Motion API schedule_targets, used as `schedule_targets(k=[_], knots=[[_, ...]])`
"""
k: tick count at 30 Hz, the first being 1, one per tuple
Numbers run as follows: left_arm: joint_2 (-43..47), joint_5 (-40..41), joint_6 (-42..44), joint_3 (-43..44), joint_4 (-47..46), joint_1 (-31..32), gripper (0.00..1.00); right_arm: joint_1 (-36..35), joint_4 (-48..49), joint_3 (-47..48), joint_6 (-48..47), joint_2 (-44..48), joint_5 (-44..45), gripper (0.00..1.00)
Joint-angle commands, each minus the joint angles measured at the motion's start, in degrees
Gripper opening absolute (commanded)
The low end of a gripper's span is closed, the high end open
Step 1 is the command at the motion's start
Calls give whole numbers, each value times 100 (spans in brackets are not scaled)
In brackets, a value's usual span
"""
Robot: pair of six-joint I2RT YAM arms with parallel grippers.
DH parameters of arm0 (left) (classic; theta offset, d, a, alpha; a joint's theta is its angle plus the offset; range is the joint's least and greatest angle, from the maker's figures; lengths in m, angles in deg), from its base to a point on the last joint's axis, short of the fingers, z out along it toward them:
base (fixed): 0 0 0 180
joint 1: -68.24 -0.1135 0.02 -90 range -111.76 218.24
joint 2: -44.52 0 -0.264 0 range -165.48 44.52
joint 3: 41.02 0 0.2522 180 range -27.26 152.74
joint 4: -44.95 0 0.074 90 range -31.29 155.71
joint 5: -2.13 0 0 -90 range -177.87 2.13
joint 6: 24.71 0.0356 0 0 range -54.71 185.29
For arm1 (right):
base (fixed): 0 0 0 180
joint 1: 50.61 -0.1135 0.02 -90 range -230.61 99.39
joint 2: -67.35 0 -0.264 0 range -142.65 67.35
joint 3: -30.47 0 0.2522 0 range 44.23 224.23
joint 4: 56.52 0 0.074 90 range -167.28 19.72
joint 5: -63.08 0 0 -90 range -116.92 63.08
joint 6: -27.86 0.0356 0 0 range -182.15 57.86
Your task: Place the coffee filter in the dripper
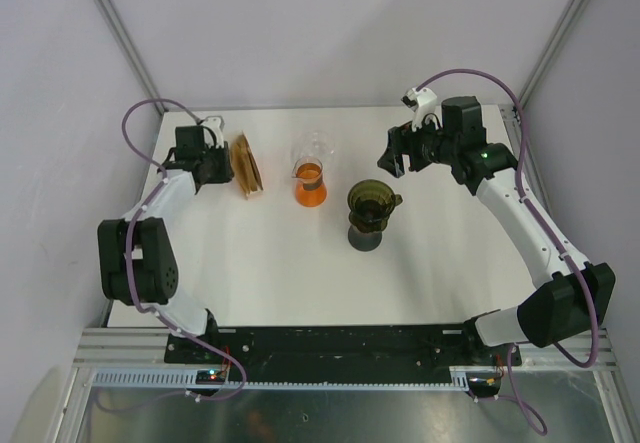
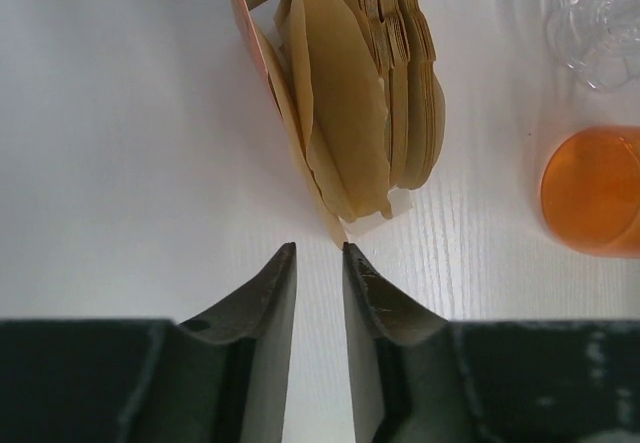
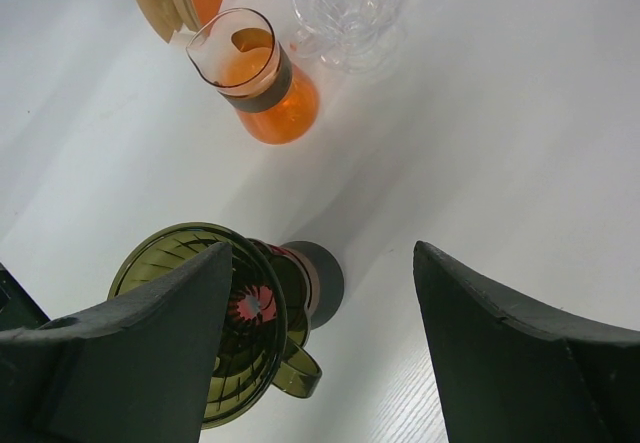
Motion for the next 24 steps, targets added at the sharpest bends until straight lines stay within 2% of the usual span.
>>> schedule_targets(k=[1, 9, 15, 24], knots=[[-214, -129, -147, 119, -437, -10, 27, -4, 92, 8, -51, 29, -49, 77], [-511, -57, -208, 329, -567, -6, 26, -9, 64, 10, -99, 48, -70, 77], [-632, -152, -231, 418, -587, -6, 18, -13, 49, 10, -119, 55, -87, 77], [-768, -167, -215, 476, -589, -6, 17, -13, 12, 10, -141, 54, -169, 77]])
